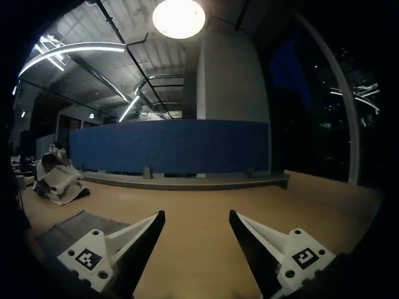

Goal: Fold towel

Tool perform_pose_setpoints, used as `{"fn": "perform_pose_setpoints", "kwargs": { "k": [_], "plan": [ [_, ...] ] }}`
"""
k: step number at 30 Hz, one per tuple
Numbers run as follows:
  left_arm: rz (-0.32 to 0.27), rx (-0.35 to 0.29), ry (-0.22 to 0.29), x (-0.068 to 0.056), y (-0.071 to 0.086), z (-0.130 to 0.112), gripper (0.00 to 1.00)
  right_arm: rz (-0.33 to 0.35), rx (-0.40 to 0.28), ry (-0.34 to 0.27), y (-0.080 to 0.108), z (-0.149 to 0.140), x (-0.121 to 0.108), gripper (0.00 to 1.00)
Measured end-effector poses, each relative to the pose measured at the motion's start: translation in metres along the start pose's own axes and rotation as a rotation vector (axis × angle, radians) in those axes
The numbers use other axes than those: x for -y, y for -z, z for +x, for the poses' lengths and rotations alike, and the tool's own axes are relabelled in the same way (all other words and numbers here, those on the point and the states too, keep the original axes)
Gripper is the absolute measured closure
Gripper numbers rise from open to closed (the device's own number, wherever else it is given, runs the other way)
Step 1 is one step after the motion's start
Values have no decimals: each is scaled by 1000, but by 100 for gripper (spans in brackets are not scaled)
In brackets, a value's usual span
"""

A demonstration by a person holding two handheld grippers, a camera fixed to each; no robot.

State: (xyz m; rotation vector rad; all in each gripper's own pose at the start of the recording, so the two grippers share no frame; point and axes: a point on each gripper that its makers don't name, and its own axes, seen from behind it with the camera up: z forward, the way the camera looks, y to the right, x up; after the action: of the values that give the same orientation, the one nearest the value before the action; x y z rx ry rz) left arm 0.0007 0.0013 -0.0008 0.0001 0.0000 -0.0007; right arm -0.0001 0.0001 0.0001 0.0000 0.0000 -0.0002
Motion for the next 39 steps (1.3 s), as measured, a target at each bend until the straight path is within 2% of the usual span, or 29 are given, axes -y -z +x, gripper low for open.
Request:
{"fn": "perform_pose_setpoints", "kwargs": {
  "k": [32, 39],
  "plan": [
    [0, 0, 0, 1, 0, 1, 0, 1, 0, 1, 0, 0, 0, 0],
    [0, 0, 0, 1, 1, 1, 0, 32, 1, -1, 0, -1, 6, 0]
  ]
}}
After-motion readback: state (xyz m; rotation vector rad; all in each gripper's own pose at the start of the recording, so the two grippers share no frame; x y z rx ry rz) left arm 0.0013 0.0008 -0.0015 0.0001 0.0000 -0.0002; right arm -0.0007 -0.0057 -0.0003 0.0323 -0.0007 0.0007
